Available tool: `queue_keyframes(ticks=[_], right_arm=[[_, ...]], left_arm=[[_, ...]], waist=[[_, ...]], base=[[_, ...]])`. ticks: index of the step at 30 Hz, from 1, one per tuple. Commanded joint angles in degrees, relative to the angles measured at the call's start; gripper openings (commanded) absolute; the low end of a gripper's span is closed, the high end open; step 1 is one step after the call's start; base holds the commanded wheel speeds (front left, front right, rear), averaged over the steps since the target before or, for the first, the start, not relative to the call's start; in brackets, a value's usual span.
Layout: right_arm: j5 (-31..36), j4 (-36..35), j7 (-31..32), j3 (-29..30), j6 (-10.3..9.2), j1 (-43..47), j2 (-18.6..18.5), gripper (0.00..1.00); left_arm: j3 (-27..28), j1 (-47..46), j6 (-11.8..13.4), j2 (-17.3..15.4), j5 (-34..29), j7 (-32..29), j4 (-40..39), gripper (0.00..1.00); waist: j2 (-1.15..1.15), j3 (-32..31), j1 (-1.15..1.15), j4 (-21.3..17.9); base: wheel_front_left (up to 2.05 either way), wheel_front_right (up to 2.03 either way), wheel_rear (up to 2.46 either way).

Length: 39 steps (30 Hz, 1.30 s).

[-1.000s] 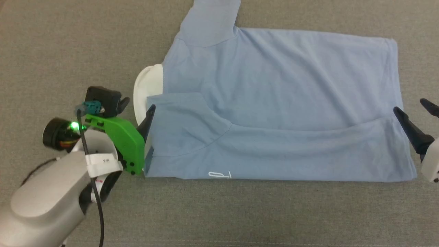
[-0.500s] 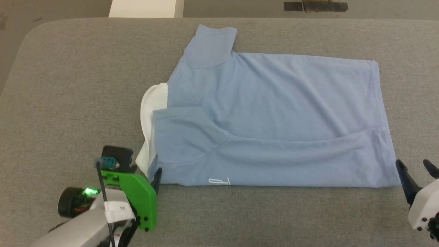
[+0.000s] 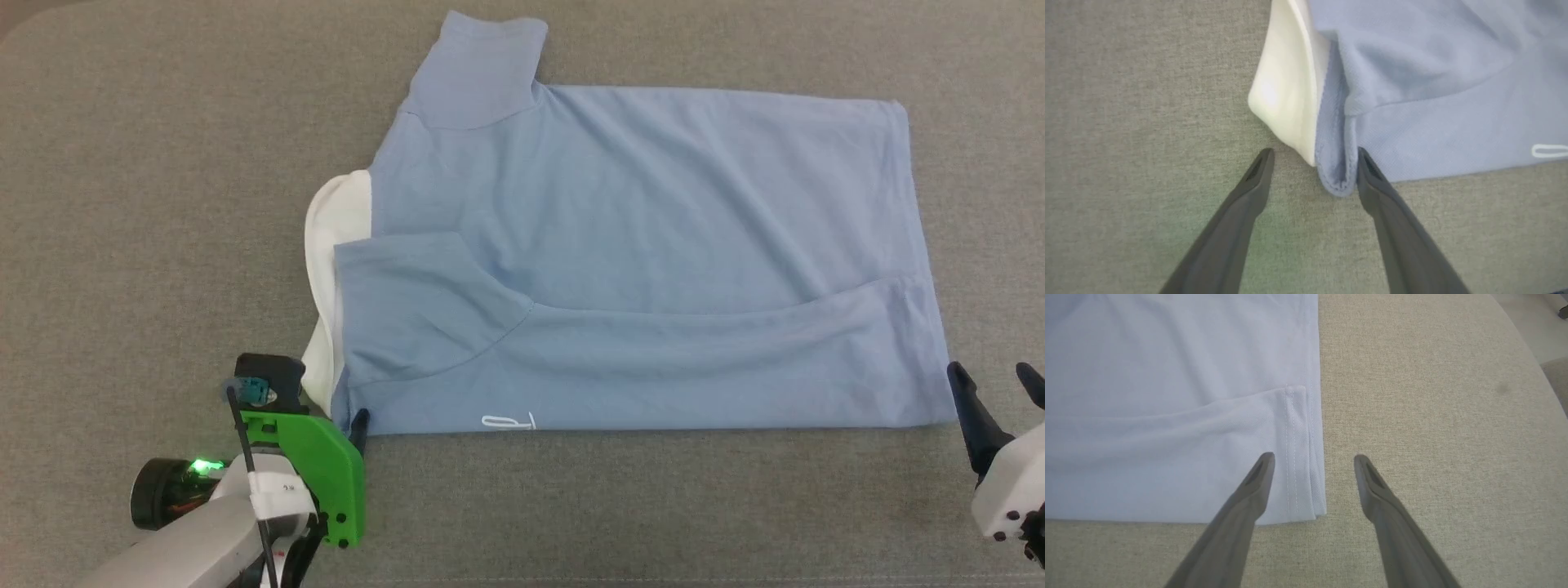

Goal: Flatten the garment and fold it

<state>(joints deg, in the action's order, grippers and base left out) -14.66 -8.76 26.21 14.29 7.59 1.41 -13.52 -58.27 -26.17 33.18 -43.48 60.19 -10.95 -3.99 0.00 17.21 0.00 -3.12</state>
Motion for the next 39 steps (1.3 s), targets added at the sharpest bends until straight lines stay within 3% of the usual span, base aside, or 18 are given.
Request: queue_keyframes(ticks=[1, 7, 8, 9, 18, 27, 28, 29, 39], right_arm=[[0.2, -0.5, -0.2, 0.1, -0.10, -0.7, 0.3, 1.00], [0.4, -1.2, -0.3, 0.7, -0.10, -1.2, 0.5, 1.00], [0.5, -1.3, -0.1, 0.7, -0.10, -1.2, 0.4, 1.00], [0.6, -1.3, 0.0, 0.8, -0.10, -1.2, 0.4, 1.00], [0.7, 2.9, 5.4, 0.2, -0.10, -2.0, -1.4, 1.00], [1.3, 11.4, 10.4, -0.7, -0.10, -4.0, -1.7, 1.00], [1.3, 11.9, 10.7, -0.9, -0.10, -4.0, -1.7, 0.22], [1.4, 12.2, 10.7, -1.1, -0.10, -4.1, -1.7, 0.00], [0.1, 8.9, 12.6, 0.6, -0.10, -2.2, -1.0, 0.00]], left_arm=[[-0.1, 0.1, 0.3, 0.4, 0.7, -0.4, 0.7, 1.00], [-0.7, 0.0, 0.5, 2.1, 1.4, -1.5, 3.9, 1.00], [-0.9, 0.0, 0.3, 2.4, 1.5, -1.8, 4.3, 0.38], [-1.0, -0.1, -0.1, 2.8, 1.6, -2.0, 4.8, 0.00], [-1.0, -1.9, -2.2, 4.1, 0.0, 0.5, 5.0, 0.00], [-1.3, -3.3, -1.3, 2.1, -2.1, 0.4, -1.2, 0.00], [-1.3, -3.4, -1.2, 2.0, -2.2, 0.4, -1.6, 0.00], [-1.3, -3.3, -1.0, 1.8, -2.2, 0.4, -2.0, 0.00], [-1.6, -0.3, -0.7, -1.3, -1.4, 0.4, -3.1, 0.00]], waist=[[0.00, 1.6, 0.00, -0.6], [0.00, 3.8, 0.00, -0.8], [0.00, 4.0, 0.00, -0.7], [0.00, 4.1, 0.00, -0.6], [0.00, 2.1, 0.00, 1.9], [0.00, 1.9, 0.00, 4.7], [0.00, 2.0, 0.00, 4.9], [0.00, 2.0, 0.00, 5.1], [0.00, -1.8, 0.00, 4.6]], base=[[0.00, 0.00, 0.00], [0.00, 0.00, 0.00], [0.00, 0.00, 0.00], [0.00, 0.00, 0.00], [0.00, 0.00, 0.00], [0.00, 0.00, 0.00], [0.00, 0.00, 0.00], [0.00, 0.00, 0.00], [0.00, 0.00, 0.00]])
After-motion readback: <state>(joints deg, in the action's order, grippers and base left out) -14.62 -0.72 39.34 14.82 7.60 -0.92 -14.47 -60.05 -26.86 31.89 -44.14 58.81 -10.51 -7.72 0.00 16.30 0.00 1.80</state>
